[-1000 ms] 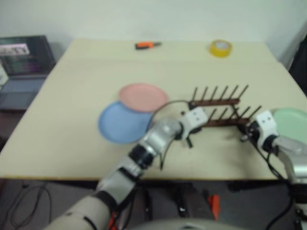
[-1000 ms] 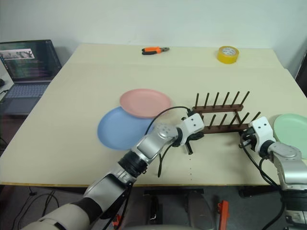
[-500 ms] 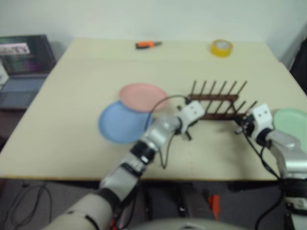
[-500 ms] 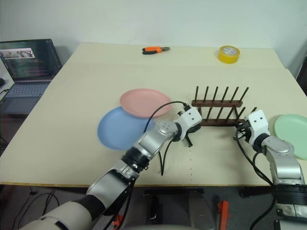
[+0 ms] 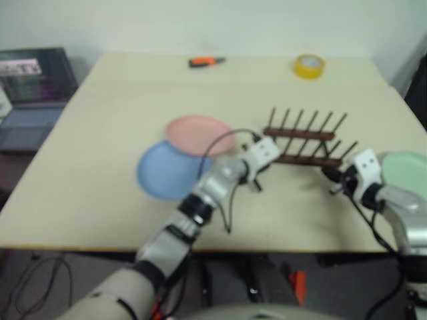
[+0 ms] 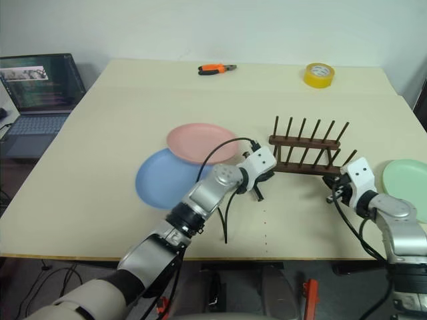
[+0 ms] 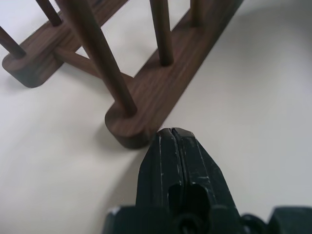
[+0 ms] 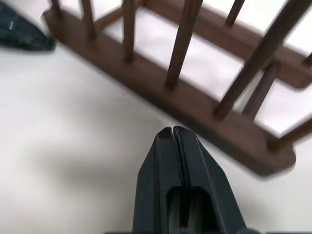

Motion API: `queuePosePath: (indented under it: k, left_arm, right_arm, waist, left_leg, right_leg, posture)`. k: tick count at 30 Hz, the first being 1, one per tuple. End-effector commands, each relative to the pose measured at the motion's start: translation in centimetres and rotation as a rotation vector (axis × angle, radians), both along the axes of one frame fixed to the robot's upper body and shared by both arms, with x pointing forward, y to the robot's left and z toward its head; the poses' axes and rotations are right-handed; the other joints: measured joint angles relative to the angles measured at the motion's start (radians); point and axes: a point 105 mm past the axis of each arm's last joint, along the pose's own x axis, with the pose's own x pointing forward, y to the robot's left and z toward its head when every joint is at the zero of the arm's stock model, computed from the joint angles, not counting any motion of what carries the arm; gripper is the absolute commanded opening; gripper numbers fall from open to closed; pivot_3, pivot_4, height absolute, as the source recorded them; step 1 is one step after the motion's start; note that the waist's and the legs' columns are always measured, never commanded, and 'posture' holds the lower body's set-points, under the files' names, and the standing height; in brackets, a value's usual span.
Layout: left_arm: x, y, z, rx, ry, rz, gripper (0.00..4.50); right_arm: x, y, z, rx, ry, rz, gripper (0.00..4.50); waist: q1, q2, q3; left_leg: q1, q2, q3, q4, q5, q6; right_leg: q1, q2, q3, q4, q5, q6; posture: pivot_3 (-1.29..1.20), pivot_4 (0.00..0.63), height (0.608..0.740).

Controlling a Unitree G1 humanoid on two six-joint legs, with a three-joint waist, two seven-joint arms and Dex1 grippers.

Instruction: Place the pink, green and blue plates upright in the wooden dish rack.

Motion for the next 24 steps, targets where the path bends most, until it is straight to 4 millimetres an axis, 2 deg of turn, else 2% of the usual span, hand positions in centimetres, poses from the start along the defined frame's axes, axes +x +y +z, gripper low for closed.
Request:
queuePosePath:
  k: [1,4,10,15,24]
  left_arm:
    - [-0.8,-1.0,0.7,-0.01,-0.011,-0.053,0.01]
    - [-1.0,-1.4,0.8,-0.013,-0.006,-0.069,0.01]
    - [-1.0,-1.7,0.9,-0.011,-0.006,-0.077,0.01]
    - [-0.8,-1.9,1.0,-0.014,-0.009,-0.072,0.01]
    - [0.9,-2.1,1.9,-0.038,-0.06,0.004,0.01]
  right_arm:
    - [0.6,-2.1,0.7,-0.063,-0.035,-0.09,0.0]
    - [1.6,-3.1,0.2,-0.105,-0.047,-0.169,0.0]
    - [2.6,-3.0,-0.6,-0.101,-0.056,-0.187,0.0]
    - [3.6,-3.2,-0.5,-0.111,-0.089,-0.208,0.0]
    - [4.9,-2.7,0.0,-0.113,-0.134,-0.199,0.0]
  waist:
    - [0.0,0.0,0.0]
    - [0.0,0.0,0.0]
    - [0.0,0.0,0.0]
    - [-0.001,0.0,0.0]
    - [-0.002,-0.001,0.0]
  left_leg:
    - [0.0,0.0,0.0,0.0,0.0,0.0]
    - [0.0,0.0,0.0,0.001,0.0,0.0]
    - [0.0,0.0,0.0,0.0,0.0,0.0]
    - [0.0,0.0,0.0,0.0,0.0,0.0]
    - [0.0,0.0,0.001,0.0,0.0,0.0]
  right_leg:
    - [0.0,0.0,0.0,0.0,0.0,0.0]
    - [0.0,0.0,0.0,0.0,0.0,0.0]
    - [0.0,0.0,0.0,0.0,0.0,0.0]
    - [0.0,0.0,0.0,0.0,0.0,0.001]
    - [0.0,0.0,0.001,0.0,0.001,0.001]
  posture:
    - [0.0,0.15,0.74]
    - [0.0,0.15,0.74]
    - [0.0,0.15,0.74]
    - [0.0,0.15,0.74]
    - [0.0,0.15,0.74]
